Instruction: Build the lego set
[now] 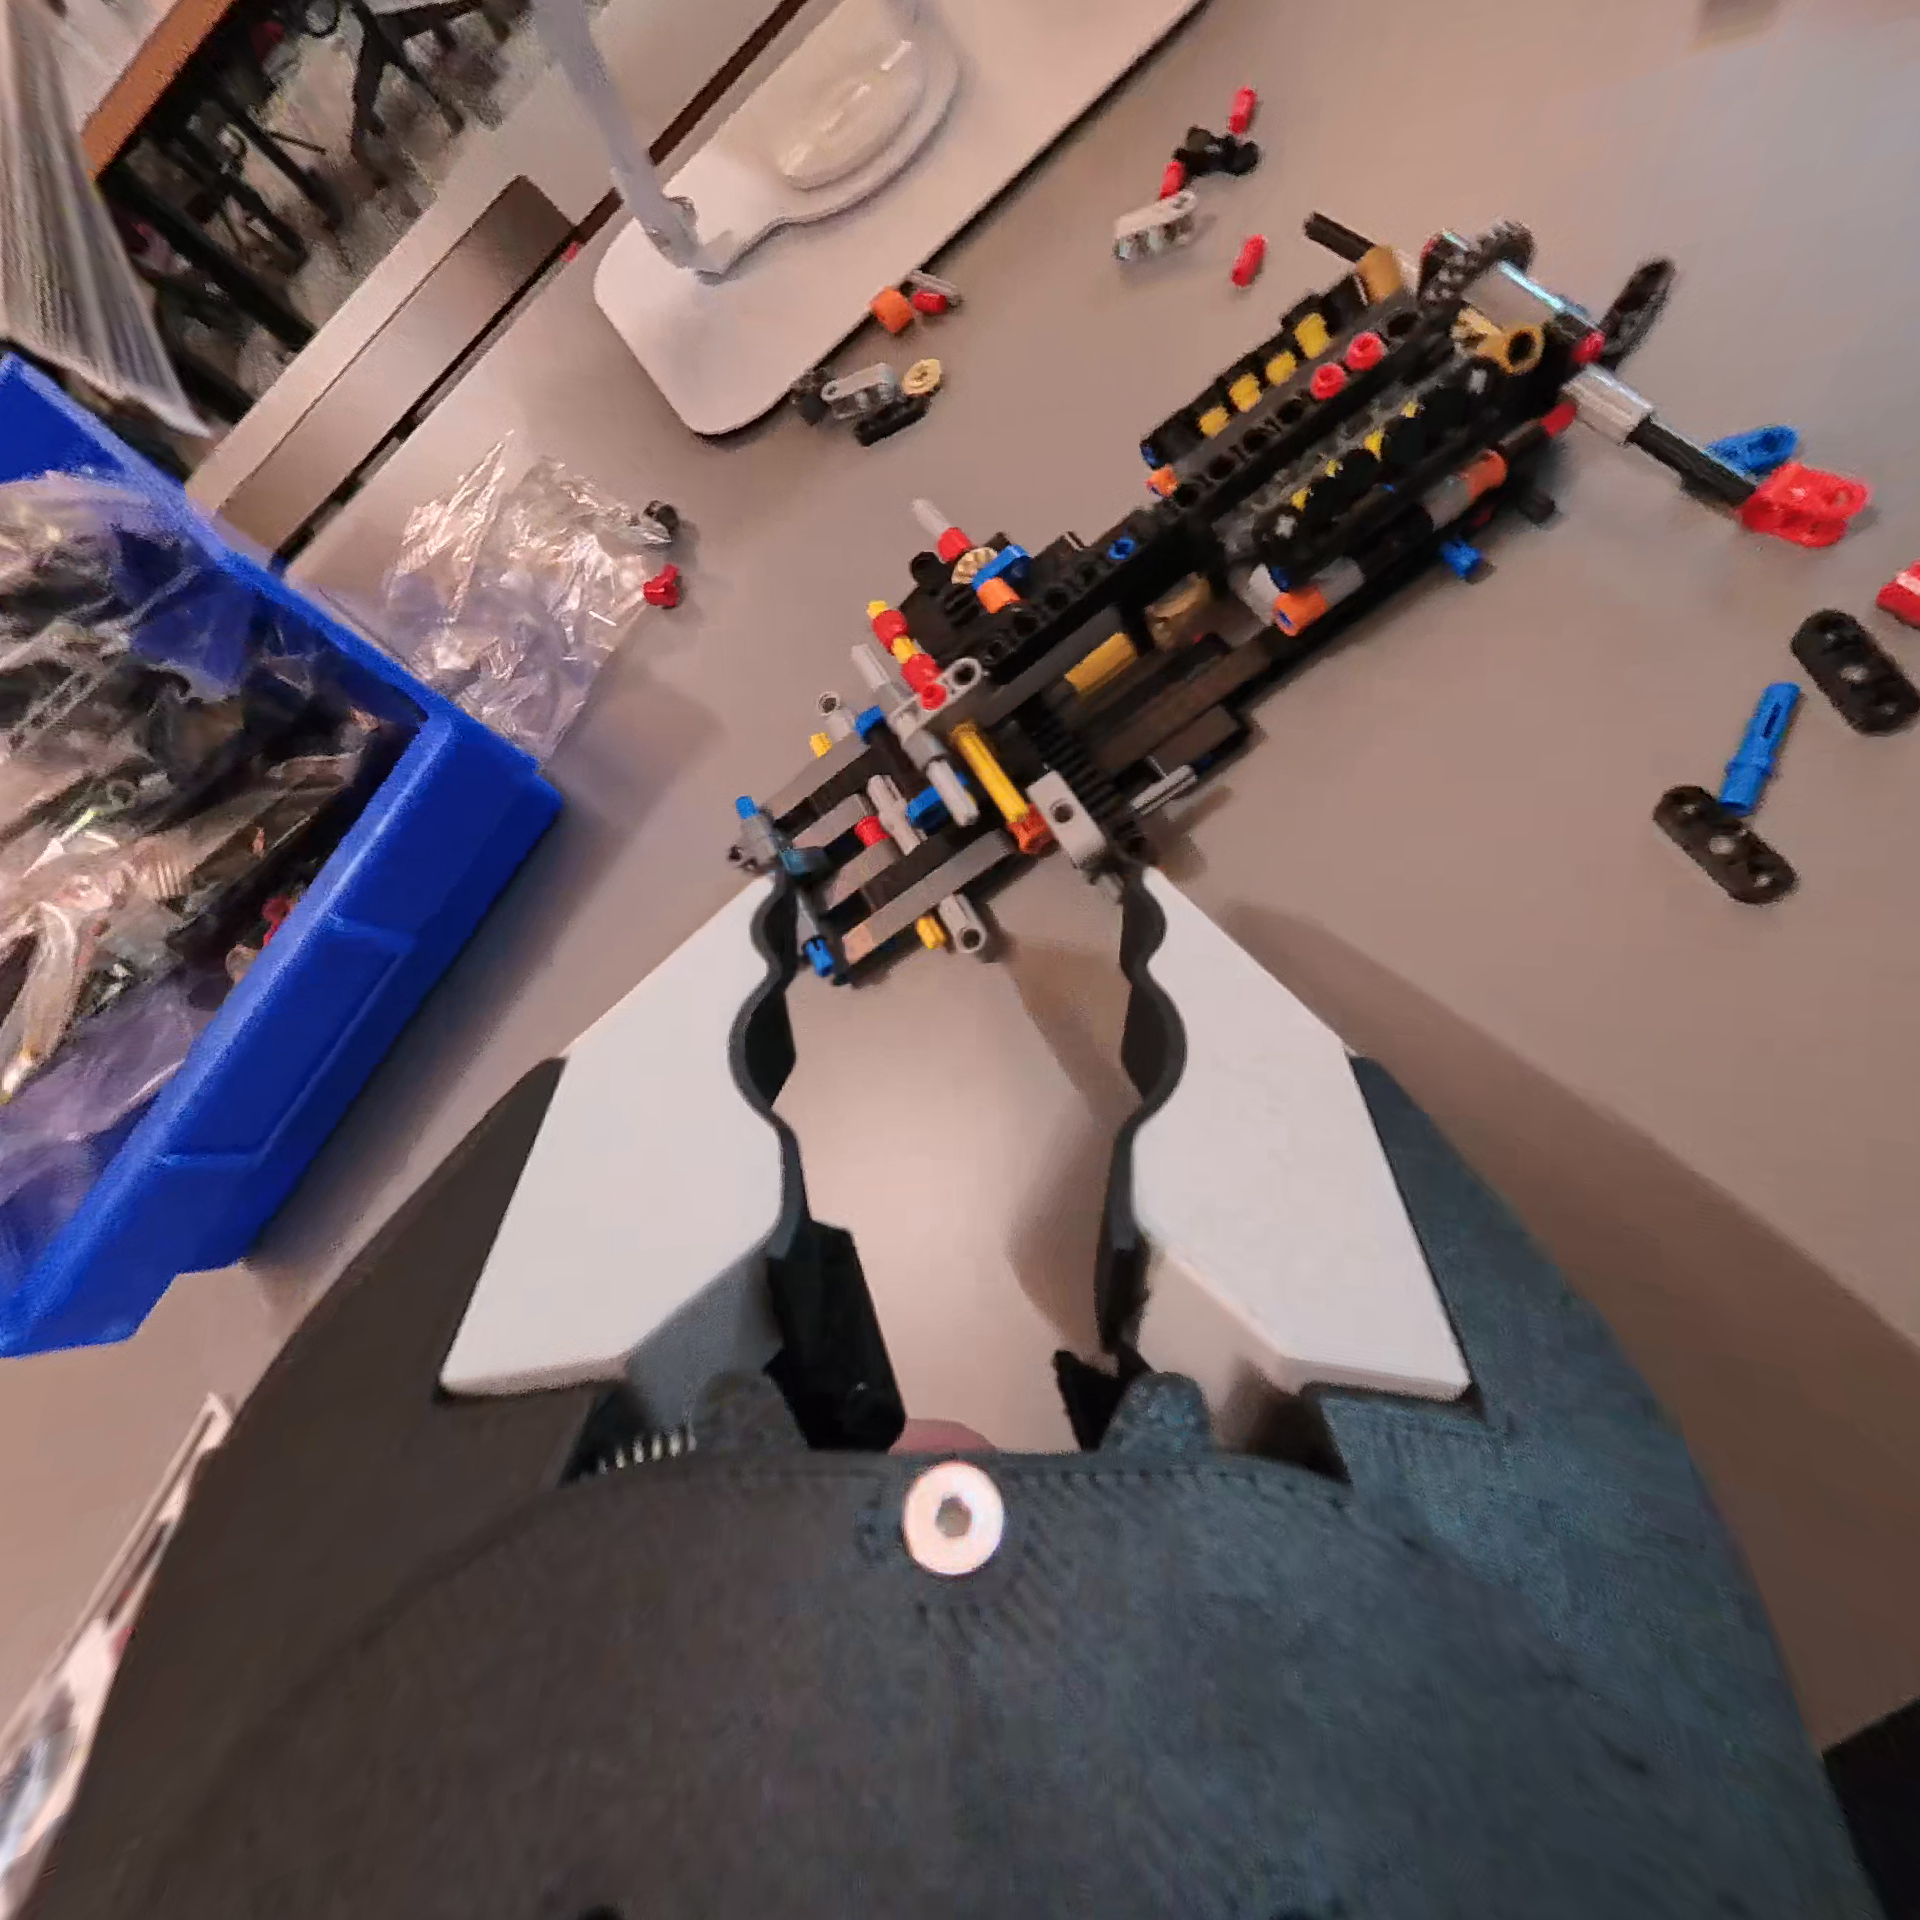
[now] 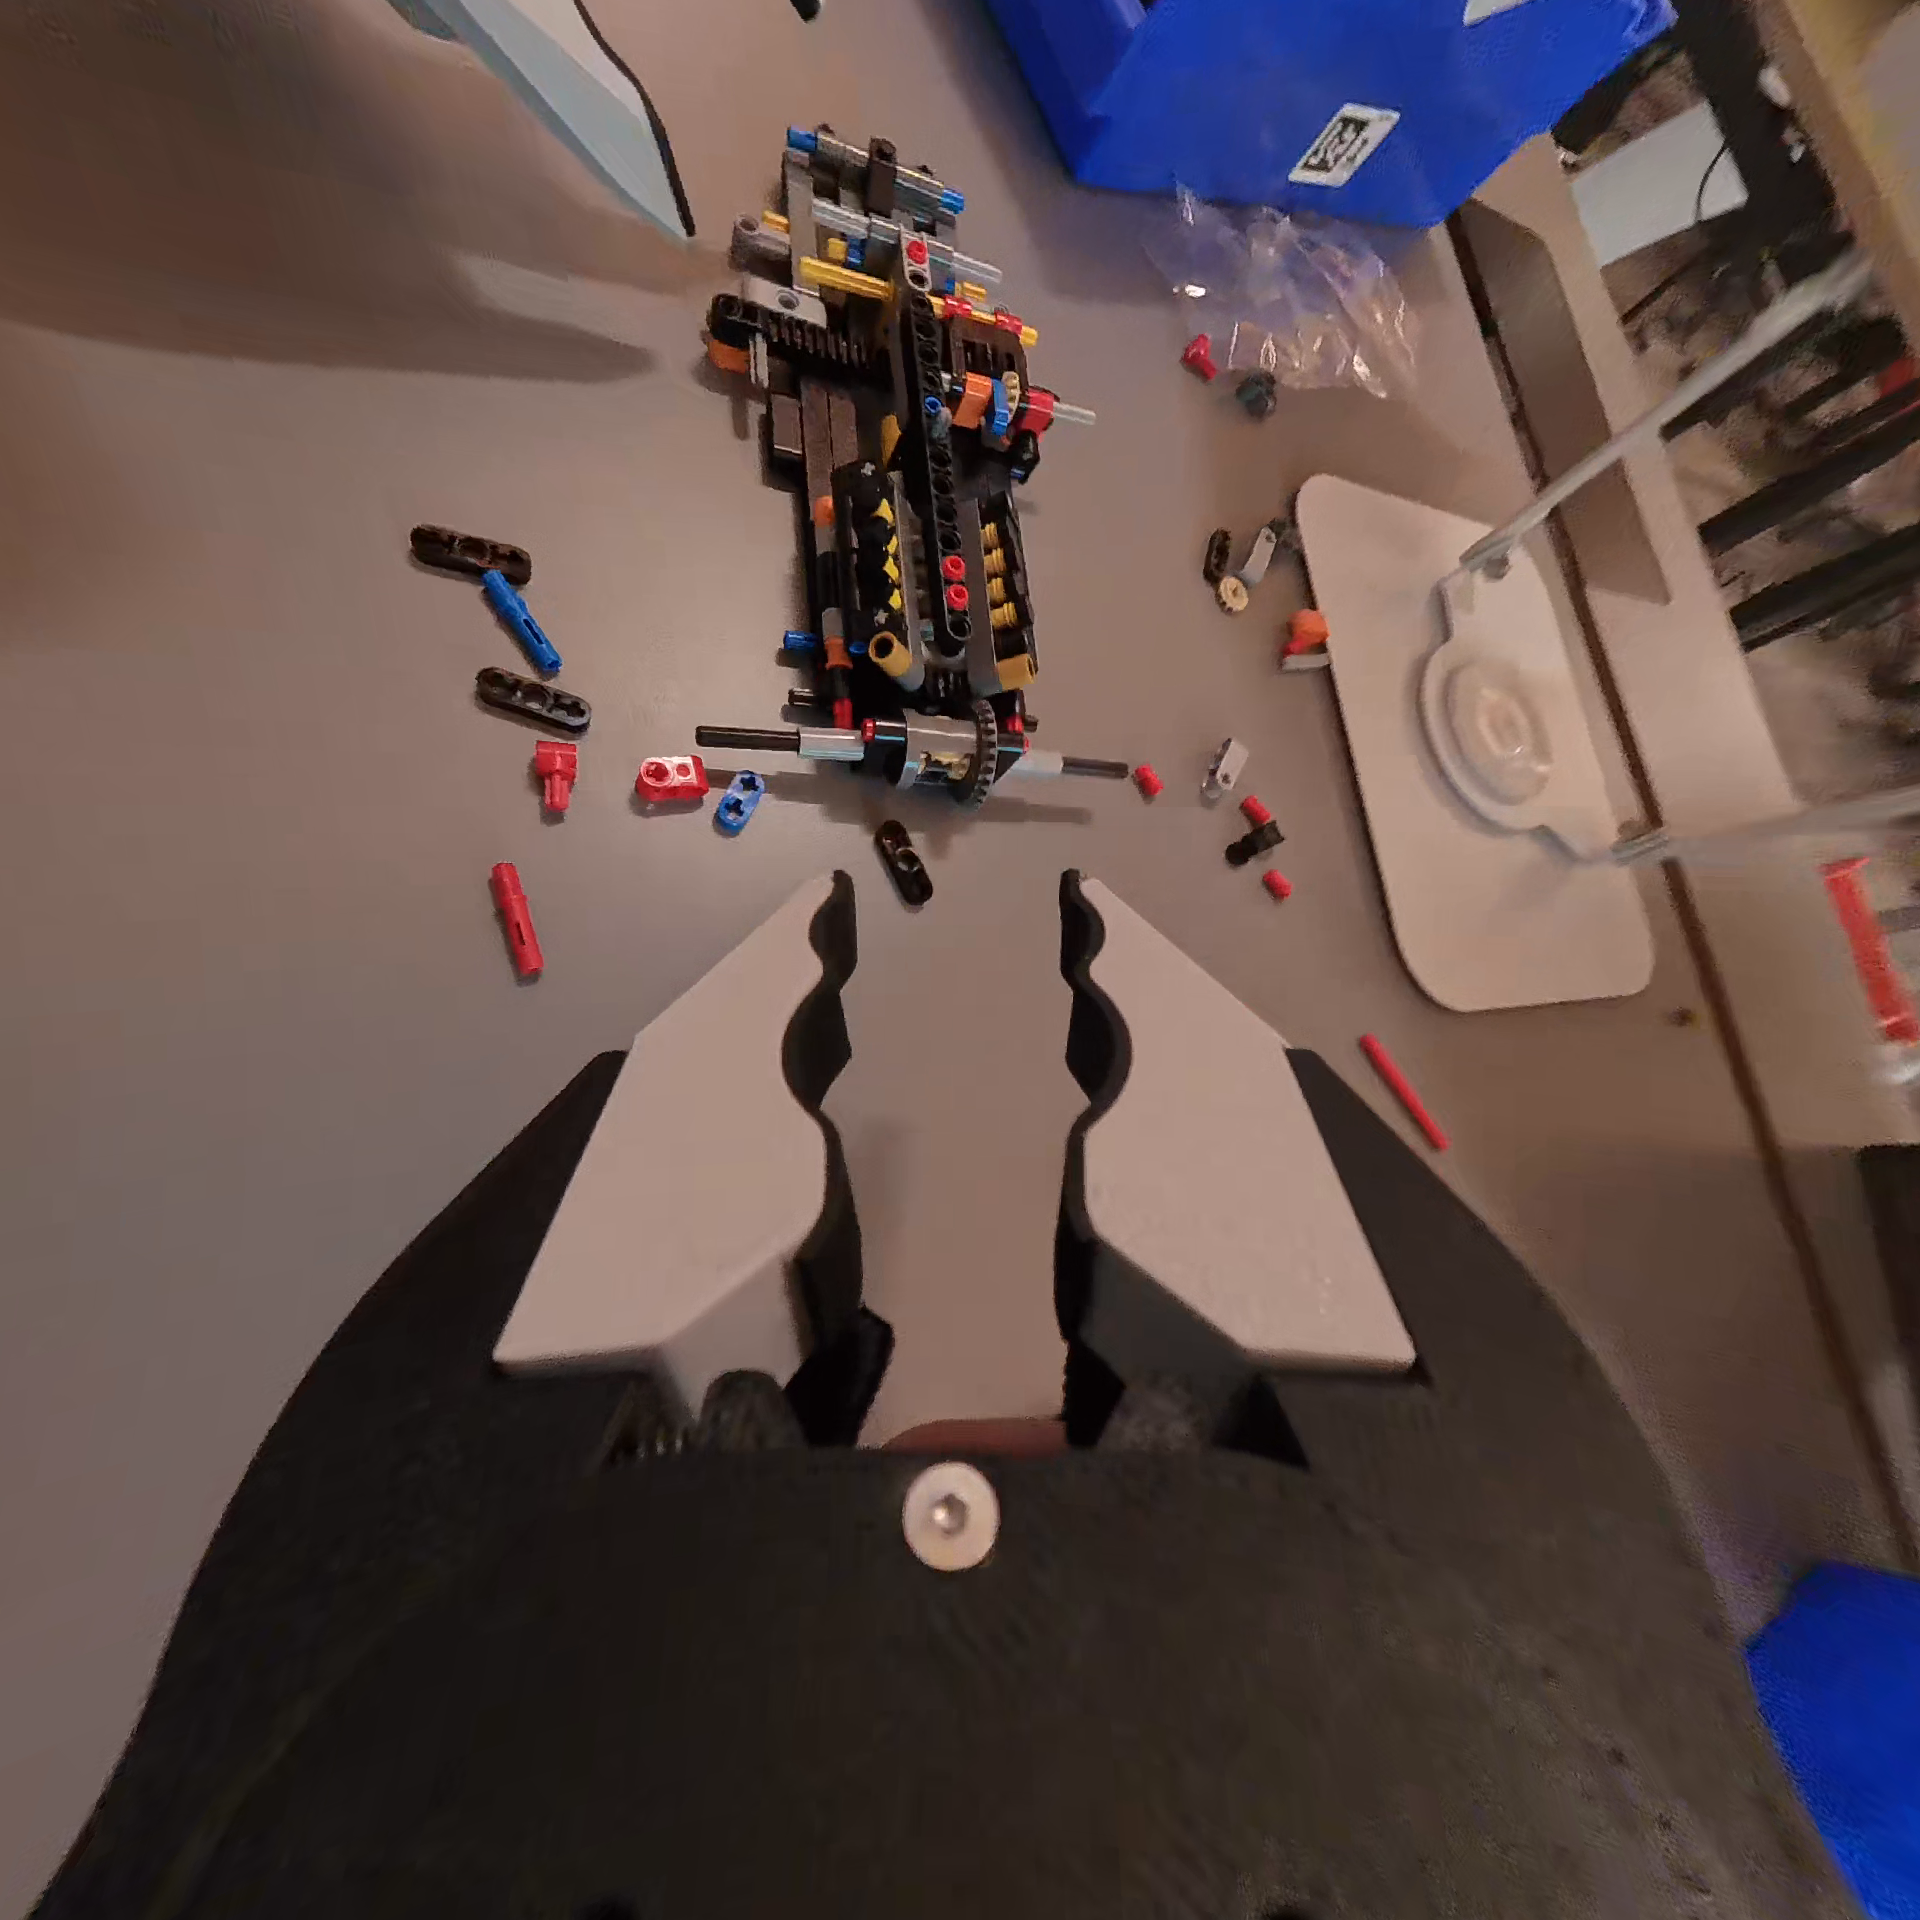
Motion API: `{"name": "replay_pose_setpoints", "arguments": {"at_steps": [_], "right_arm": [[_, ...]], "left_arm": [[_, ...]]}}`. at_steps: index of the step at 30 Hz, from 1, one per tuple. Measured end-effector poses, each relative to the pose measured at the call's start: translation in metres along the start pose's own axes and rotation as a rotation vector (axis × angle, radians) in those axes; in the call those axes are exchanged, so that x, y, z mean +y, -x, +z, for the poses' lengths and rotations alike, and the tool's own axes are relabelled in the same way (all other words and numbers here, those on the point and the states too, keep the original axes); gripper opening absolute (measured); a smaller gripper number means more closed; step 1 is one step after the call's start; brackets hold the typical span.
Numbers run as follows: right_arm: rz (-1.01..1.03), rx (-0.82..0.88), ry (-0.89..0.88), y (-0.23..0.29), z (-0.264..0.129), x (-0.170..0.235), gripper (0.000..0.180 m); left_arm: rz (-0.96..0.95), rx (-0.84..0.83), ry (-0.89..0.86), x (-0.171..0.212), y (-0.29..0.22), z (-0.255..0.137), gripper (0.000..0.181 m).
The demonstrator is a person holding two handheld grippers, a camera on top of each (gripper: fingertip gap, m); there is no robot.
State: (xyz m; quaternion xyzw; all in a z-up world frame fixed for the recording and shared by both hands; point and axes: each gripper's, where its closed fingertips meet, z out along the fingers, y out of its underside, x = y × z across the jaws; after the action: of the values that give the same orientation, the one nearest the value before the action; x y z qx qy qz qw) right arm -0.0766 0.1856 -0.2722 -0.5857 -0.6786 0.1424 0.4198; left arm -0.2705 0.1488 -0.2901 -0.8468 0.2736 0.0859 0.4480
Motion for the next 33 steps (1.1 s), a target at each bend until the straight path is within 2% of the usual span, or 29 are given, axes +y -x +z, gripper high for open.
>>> {"name": "replay_pose_setpoints", "arguments": {"at_steps": [1, 6, 10, 13, 21, 23, 26, 28, 29, 33], "right_arm": [[0.027, -0.005, 0.000, -0.001, -0.001, 0.002, 0.037], [0.072, -0.015, 0.022, 0.001, 0.002, 0.012, 0.037], [0.092, -0.030, 0.020, 0.005, 0.002, 0.011, 0.037], [0.113, -0.034, 0.018, 0.005, 0.002, 0.013, 0.037], [0.138, -0.044, 0.018, 0.008, 0.005, 0.017, 0.037], [0.155, -0.046, 0.013, 0.006, 0.006, 0.018, 0.037], [0.239, -0.105, -0.003, 0.005, 0.009, 0.017, 0.037], [0.347, -0.191, -0.011, 0.005, 0.014, 0.017, 0.040], [0.366, -0.216, -0.017, 0.002, 0.016, 0.017, 0.041], [0.326, -0.234, -0.035, -0.010, 0.028, 0.015, 0.048]], "left_arm": [[-0.036, 0.008, -0.004, 0.000, 0.002, 0.000, 0.064], [-0.142, 0.034, 0.005, 0.004, 0.007, 0.011, 0.073], [-0.154, 0.047, 0.020, 0.006, 0.006, 0.019, 0.066], [-0.137, 0.075, 0.020, 0.004, 0.000, 0.023, 0.048], [-0.140, 0.077, 0.022, 0.002, 0.008, 0.030, 0.042], [-0.151, 0.090, 0.000, -0.001, 0.009, 0.029, 0.046], [-0.229, 0.123, -0.120, -0.015, 0.014, 0.022, 0.054], [-0.296, 0.141, -0.080, -0.007, 0.020, 0.025, 0.077], [-0.309, 0.146, -0.063, -0.003, 0.021, 0.027, 0.083], [-0.302, 0.145, 0.012, 0.008, 0.018, 0.036, 0.085]]}}
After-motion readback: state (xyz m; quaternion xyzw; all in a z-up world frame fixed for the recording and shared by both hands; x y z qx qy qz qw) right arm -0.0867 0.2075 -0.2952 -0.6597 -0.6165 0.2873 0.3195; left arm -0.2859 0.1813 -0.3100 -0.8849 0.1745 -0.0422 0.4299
